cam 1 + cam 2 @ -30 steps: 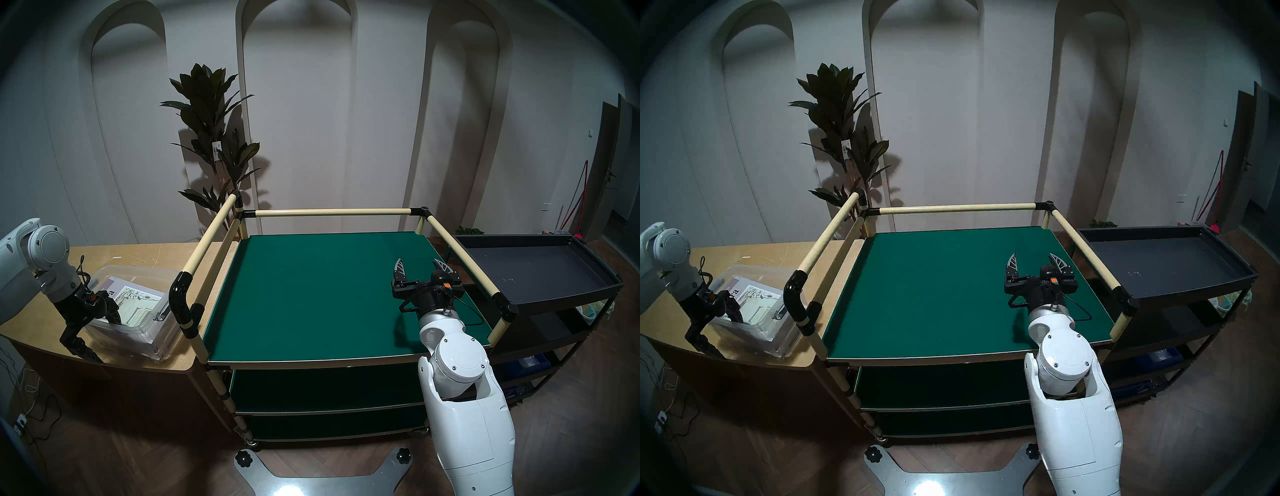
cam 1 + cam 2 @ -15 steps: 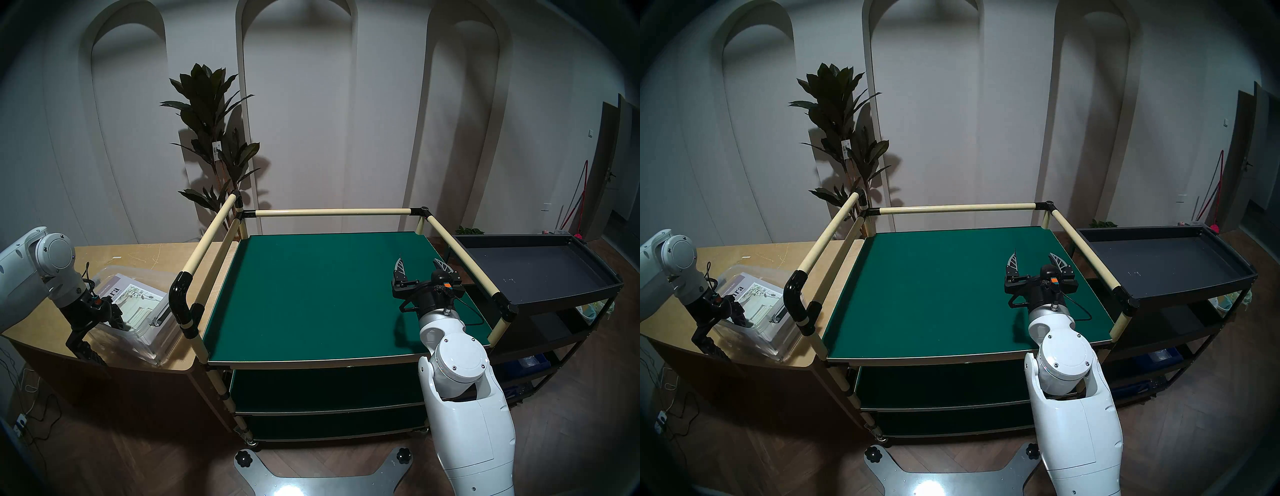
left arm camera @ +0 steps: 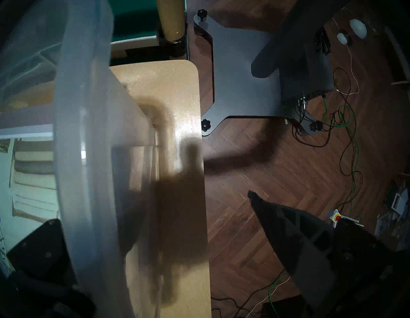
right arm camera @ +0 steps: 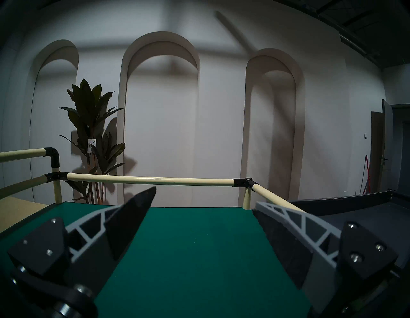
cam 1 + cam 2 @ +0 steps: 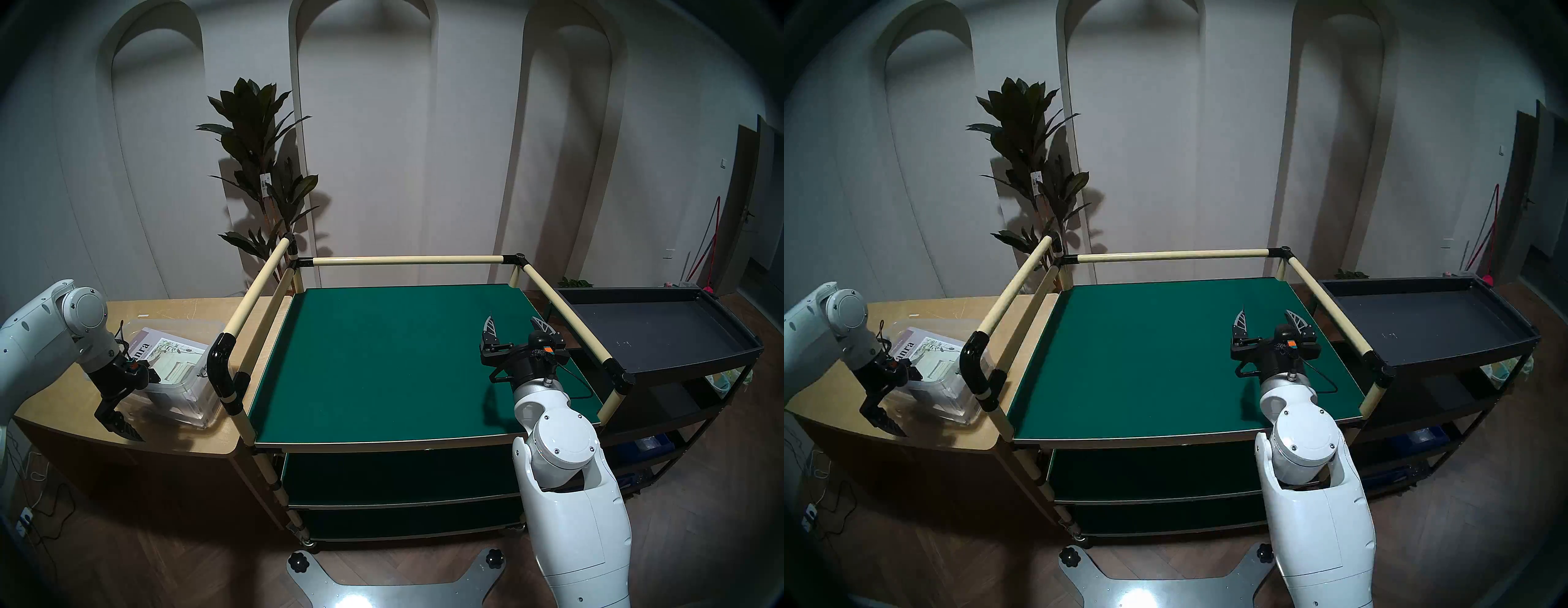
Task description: Put the storage box onto the shelf
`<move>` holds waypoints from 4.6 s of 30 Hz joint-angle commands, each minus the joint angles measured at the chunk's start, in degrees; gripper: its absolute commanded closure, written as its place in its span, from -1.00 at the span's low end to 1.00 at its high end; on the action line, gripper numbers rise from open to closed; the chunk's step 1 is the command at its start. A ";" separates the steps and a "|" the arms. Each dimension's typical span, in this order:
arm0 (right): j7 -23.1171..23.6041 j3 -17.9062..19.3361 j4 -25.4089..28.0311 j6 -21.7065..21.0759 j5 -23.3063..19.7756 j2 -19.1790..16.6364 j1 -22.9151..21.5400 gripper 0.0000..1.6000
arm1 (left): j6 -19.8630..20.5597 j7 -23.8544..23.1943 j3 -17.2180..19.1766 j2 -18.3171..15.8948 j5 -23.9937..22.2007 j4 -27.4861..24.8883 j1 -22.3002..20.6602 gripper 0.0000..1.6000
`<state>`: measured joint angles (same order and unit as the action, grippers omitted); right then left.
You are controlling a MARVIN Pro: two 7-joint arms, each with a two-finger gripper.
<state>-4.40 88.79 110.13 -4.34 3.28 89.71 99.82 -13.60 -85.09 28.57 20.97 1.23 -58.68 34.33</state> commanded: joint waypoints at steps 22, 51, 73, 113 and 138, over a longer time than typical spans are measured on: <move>-0.08 0.15 1.53 0.18 0.14 -0.14 -0.17 -1.00 | 2.46 0.09 -10.57 -0.86 -14.35 3.78 -7.18 1.00; -0.07 0.15 1.34 0.27 0.11 -0.12 -0.27 -1.00 | 8.52 0.09 -4.53 3.31 -9.32 14.54 -20.47 1.00; -0.07 0.14 1.12 0.30 0.08 -0.10 -0.38 -1.00 | 10.60 0.09 6.29 0.71 -2.79 5.25 -26.65 1.00; -0.07 0.14 1.06 0.31 0.08 -0.10 -0.42 -1.00 | 24.23 0.09 7.84 13.84 0.16 -1.71 -37.15 1.00; -0.06 0.13 0.73 0.30 0.05 -0.08 -0.54 -1.00 | 31.66 1.07 0.46 30.35 -6.37 -0.61 -38.51 1.00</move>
<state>-4.40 88.79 109.83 -4.33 3.27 89.72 99.77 16.74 -85.10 29.20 45.96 -3.67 -58.54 -0.65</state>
